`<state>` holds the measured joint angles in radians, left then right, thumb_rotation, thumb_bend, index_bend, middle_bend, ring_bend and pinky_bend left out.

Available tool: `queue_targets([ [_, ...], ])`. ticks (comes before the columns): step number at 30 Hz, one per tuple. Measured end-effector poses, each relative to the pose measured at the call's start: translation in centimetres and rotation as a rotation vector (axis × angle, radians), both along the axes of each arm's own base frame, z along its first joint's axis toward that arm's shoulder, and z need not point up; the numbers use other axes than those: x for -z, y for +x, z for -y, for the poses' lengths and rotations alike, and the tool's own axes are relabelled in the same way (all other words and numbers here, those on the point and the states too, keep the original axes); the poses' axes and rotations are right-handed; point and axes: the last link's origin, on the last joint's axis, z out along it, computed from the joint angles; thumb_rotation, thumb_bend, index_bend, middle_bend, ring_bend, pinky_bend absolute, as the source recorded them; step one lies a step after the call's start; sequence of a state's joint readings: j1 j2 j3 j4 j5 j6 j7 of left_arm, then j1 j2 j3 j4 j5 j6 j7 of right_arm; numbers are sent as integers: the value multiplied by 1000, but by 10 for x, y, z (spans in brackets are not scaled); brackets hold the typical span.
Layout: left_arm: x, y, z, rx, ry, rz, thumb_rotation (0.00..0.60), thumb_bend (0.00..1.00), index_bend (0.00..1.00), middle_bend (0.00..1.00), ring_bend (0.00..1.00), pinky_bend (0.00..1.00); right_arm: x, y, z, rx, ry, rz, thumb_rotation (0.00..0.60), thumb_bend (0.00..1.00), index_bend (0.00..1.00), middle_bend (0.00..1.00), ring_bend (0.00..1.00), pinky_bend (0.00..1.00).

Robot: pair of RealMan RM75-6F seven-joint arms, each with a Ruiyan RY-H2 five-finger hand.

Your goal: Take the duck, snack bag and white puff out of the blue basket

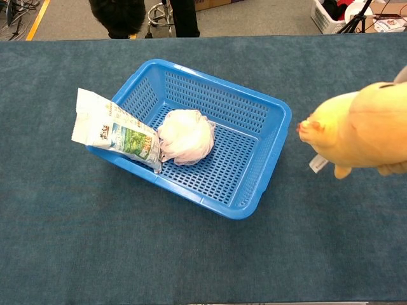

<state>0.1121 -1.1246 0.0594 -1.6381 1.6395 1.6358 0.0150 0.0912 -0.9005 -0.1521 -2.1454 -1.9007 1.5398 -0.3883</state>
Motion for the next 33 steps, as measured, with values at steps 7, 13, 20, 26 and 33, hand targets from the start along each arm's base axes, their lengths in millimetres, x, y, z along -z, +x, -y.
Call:
queue_targets([
  [7, 2, 3, -2, 9, -5, 0, 600, 312, 428, 286, 232, 426, 3, -22, -24, 157, 93, -76, 600, 0, 423, 408, 391, 636],
  [13, 4, 4, -2, 9, -12, 0, 600, 312, 425, 286, 232, 426, 4, -34, -28, 215, 113, -74, 600, 0, 353, 324, 336, 636],
  [20, 5, 2, -1, 1, -15, 2, 600, 312, 425, 286, 232, 426, 7, -46, -27, 265, 106, -98, 600, 0, 308, 260, 279, 621],
  [26, 6, 1, -1, -3, -17, 4, 600, 312, 425, 286, 232, 426, 11, -55, -26, 321, 128, -122, 600, 0, 132, 136, 205, 570],
  [33, 7, 1, -2, 0, -19, 9, 600, 312, 423, 285, 232, 426, 7, -54, -22, 290, 91, -76, 600, 0, 0, 8, 126, 507],
])
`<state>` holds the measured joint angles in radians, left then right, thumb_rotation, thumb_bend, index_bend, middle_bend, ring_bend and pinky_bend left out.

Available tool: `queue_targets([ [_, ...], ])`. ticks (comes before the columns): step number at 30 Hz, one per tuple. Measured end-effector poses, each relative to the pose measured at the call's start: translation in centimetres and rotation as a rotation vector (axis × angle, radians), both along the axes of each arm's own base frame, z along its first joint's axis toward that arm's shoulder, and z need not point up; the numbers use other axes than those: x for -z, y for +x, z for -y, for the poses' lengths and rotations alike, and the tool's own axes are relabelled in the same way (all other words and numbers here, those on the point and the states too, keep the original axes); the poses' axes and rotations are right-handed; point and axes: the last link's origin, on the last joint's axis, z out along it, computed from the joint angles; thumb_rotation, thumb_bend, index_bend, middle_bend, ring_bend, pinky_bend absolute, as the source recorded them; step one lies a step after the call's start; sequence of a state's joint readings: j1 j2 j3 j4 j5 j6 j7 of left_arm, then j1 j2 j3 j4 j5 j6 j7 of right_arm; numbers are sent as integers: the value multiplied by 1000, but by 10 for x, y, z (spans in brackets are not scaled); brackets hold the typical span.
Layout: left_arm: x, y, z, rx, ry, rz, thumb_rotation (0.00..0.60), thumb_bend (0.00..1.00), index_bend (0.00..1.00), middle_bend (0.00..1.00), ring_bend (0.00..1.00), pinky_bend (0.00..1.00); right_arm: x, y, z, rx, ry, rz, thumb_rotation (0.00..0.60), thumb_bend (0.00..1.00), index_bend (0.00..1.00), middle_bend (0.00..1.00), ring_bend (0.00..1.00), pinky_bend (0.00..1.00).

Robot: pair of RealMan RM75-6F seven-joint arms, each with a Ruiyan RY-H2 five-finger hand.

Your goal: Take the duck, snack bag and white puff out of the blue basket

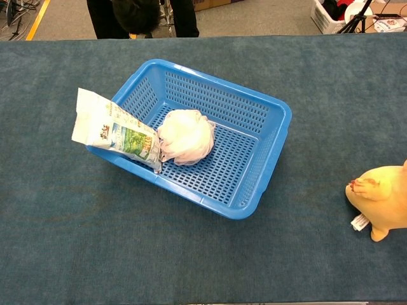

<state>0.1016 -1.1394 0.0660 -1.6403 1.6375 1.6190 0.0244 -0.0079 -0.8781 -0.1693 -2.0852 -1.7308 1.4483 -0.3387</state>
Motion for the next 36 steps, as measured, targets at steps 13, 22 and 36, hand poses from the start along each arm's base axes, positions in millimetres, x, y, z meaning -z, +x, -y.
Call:
queue_targets([
  [13, 6, 11, -10, 105, -38, 11, 600, 312, 346, 273, 231, 425, -5, 5, 20, -148, -209, 46, 600, 0, 0, 47, 116, 413],
  [22, 23, 27, -29, 224, -122, -6, 600, 312, 265, 189, 175, 408, -11, 20, 43, -221, -237, 78, 600, 0, 0, 72, 117, 413],
  [36, 42, 55, -57, 369, -156, -17, 600, 312, 128, 0, 3, 255, -11, 20, 50, -209, -226, 94, 600, 0, 0, 89, 116, 413],
])
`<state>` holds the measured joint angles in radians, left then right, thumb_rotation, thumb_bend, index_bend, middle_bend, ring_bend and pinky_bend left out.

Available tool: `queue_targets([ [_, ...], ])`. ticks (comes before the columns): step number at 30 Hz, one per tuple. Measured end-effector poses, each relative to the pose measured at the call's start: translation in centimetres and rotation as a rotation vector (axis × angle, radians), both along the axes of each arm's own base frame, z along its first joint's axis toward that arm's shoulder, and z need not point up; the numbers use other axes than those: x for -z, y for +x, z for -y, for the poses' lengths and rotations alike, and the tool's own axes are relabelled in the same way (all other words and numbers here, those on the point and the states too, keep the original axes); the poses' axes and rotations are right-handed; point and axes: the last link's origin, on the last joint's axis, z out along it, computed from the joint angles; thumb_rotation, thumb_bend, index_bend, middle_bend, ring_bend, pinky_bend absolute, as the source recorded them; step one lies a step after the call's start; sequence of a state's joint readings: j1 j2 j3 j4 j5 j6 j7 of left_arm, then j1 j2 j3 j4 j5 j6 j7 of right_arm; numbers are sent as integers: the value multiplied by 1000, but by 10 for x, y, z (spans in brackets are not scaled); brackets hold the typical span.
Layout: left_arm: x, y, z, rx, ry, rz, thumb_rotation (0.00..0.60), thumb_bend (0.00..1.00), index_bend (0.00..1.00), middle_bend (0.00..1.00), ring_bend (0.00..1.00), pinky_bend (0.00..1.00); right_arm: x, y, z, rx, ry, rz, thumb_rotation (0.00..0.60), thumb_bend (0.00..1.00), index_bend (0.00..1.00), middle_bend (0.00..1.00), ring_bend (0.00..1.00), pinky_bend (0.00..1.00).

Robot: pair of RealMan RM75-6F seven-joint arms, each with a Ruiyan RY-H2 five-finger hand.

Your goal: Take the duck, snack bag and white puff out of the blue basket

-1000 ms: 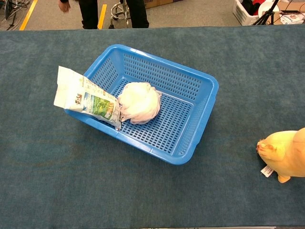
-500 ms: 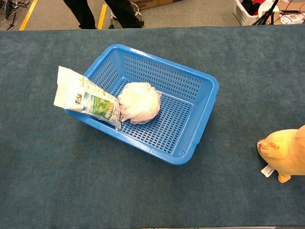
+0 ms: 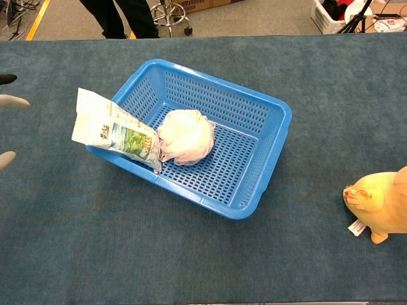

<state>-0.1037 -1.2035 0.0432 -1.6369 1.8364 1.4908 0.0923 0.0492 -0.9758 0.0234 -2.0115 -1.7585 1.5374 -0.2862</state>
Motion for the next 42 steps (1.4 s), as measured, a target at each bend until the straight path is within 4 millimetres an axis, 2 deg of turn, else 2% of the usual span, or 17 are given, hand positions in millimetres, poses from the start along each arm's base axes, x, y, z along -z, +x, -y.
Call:
queue_targets([
  [5, 12, 8, -9, 38, -31, -21, 600, 312, 65, 0, 0, 217, 1, -3, 1, 8, 3, 7, 600, 0, 0, 94, 117, 413],
  [19, 39, 36, -35, 120, -90, 6, 600, 312, 60, 0, 0, 216, 6, -11, -1, 29, 18, 27, 600, 0, 0, 103, 117, 413],
  [34, 67, 50, -51, 167, -135, -4, 600, 312, 60, 0, 0, 216, 8, -19, -4, 57, 31, 46, 600, 0, 0, 110, 117, 412],
  [42, 73, 50, -57, 163, -135, -5, 600, 312, 68, 0, 0, 216, 7, -23, -6, 70, 34, 53, 600, 0, 0, 111, 117, 413],
])
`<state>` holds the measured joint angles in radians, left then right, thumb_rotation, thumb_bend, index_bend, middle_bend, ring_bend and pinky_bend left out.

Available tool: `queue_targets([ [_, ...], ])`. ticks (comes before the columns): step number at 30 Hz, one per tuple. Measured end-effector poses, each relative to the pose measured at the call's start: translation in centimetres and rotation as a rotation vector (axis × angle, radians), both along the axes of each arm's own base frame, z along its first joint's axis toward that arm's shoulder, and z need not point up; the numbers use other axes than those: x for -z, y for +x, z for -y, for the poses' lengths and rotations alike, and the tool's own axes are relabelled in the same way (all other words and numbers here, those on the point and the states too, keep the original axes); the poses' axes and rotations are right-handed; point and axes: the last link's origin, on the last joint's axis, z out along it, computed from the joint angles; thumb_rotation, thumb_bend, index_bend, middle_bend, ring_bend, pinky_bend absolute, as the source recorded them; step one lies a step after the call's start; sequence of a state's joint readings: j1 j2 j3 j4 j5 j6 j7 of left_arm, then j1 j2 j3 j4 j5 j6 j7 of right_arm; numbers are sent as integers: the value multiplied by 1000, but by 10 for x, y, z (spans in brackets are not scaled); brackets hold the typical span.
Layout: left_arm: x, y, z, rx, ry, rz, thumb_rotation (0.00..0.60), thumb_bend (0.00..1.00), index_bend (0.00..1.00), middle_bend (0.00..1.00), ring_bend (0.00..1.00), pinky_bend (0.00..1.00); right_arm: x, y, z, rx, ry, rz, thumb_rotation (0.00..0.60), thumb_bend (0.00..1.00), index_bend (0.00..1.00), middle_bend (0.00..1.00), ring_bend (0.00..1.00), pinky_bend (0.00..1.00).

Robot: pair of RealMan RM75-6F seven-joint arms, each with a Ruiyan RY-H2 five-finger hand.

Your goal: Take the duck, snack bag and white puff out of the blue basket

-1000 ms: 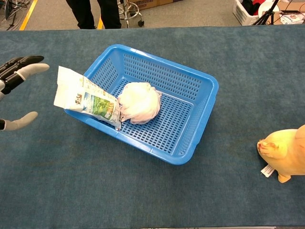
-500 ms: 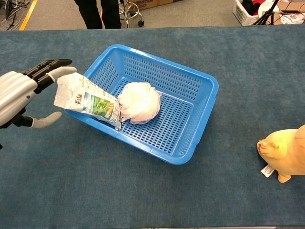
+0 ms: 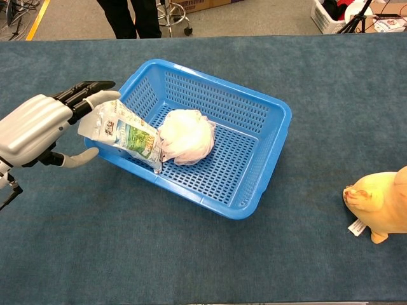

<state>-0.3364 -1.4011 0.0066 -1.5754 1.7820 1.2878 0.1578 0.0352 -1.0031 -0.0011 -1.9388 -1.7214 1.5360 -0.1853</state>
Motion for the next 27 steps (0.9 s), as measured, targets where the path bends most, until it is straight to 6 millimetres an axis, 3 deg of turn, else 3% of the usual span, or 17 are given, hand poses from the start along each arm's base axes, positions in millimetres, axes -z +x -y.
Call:
queue_targets([
  [17, 11, 23, -10, 83, 15, 29, 600, 312, 138, 0, 0, 220, 7, -6, -1, 22, 25, 18, 600, 0, 0, 112, 117, 413],
  [27, 11, 25, -9, 119, 40, 45, 600, 312, 273, 41, 57, 288, 7, -9, -4, 33, 28, 25, 600, 0, 8, 112, 117, 412],
])
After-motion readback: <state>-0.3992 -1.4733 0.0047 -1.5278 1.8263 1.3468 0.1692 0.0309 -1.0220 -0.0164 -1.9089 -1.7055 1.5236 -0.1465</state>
